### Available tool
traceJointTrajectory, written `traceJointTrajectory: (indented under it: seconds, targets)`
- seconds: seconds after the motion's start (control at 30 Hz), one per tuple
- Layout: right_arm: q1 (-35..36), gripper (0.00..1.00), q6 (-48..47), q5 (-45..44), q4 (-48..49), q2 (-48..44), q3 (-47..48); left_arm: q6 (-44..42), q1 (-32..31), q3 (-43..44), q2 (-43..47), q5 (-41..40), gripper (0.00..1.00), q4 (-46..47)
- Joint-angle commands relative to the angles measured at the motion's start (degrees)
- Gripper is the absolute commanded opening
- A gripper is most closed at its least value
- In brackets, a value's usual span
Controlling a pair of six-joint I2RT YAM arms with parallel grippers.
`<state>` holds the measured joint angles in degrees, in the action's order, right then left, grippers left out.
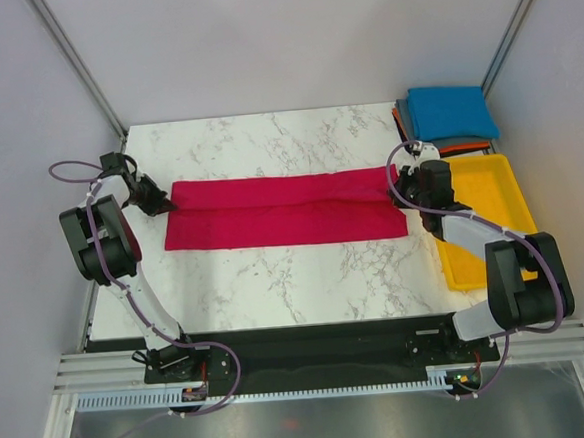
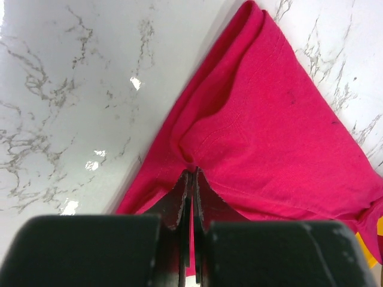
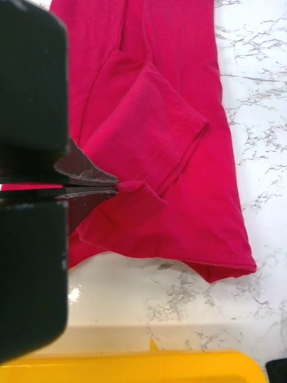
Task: Fold and stack the t-shirts
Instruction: Fold the tshirt
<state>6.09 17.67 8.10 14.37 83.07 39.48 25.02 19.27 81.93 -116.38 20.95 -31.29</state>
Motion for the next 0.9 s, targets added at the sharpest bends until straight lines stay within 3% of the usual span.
traceJointTrajectory:
  seconds: [0.0,0.6,0.87]
  targets:
    - [0.5,0.0,-0.88,-0.53,1.36,-2.2,-1.51,-2.69,0.42,-0.28,3.26,-1.96,0.02,-0.18]
    - [2.17,0.0,-1.5,-3.18,-5.14,-5.73,-1.17,-2.95,0.33,0.07,3.35,-3.63,0.02,-0.62]
    - [2.35,0.0,-0.71,-1.51,-5.84,-4.32,-1.34,-3.39,0.24,0.95,4.32,-8.99,0.02,-2.46]
